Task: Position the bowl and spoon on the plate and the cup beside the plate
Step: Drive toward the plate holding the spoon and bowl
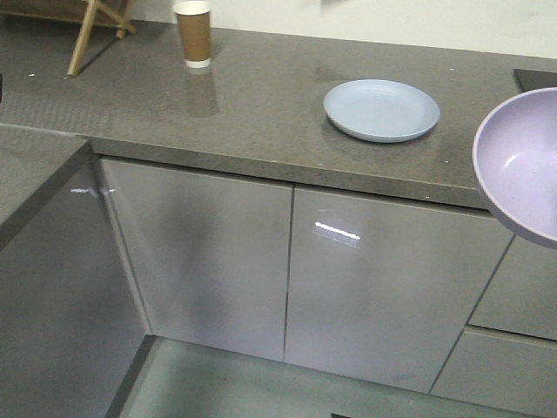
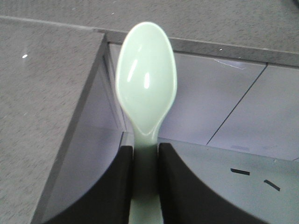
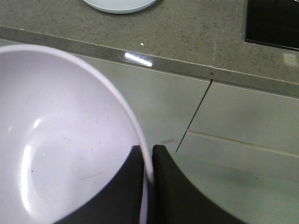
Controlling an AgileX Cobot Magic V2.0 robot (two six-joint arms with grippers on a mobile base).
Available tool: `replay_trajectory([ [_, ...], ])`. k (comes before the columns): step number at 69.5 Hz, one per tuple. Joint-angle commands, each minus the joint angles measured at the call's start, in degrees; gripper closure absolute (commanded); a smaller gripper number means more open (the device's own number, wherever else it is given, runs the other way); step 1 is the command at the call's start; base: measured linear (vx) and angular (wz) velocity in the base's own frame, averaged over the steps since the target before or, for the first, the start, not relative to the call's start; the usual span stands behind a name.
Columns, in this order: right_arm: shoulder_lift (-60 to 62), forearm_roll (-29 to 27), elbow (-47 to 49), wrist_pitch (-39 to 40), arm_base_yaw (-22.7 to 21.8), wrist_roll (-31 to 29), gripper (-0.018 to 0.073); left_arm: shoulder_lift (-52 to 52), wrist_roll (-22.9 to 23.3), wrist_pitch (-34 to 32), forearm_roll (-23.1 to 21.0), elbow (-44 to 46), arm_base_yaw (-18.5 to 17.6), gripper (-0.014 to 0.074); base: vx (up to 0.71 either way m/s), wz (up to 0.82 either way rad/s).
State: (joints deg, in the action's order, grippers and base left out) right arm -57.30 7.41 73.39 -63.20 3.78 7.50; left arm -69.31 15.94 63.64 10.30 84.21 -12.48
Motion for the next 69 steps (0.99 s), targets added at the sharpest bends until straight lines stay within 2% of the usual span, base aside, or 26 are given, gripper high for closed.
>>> replay_trajectory([
  [1,0.6,0.8,1.7,3.3,-0.2,-0.2,0.0565,1.2,0.2,-3.1,0.4,1.3,-0.4,0.0603,0.08,-0.31],
  [27,0.6,0.8,1.7,3.3,-0.2,-0.2,0.0565,1.2,0.2,-3.1,0.4,1.3,-0.4,0.0603,0.08,-0.24],
  [69,0.6,0.8,1.7,3.3,-0.2,-0.2,0.0565,1.2,0.2,-3.1,0.4,1.3,-0.4,0.0603,0.1,-0.07],
])
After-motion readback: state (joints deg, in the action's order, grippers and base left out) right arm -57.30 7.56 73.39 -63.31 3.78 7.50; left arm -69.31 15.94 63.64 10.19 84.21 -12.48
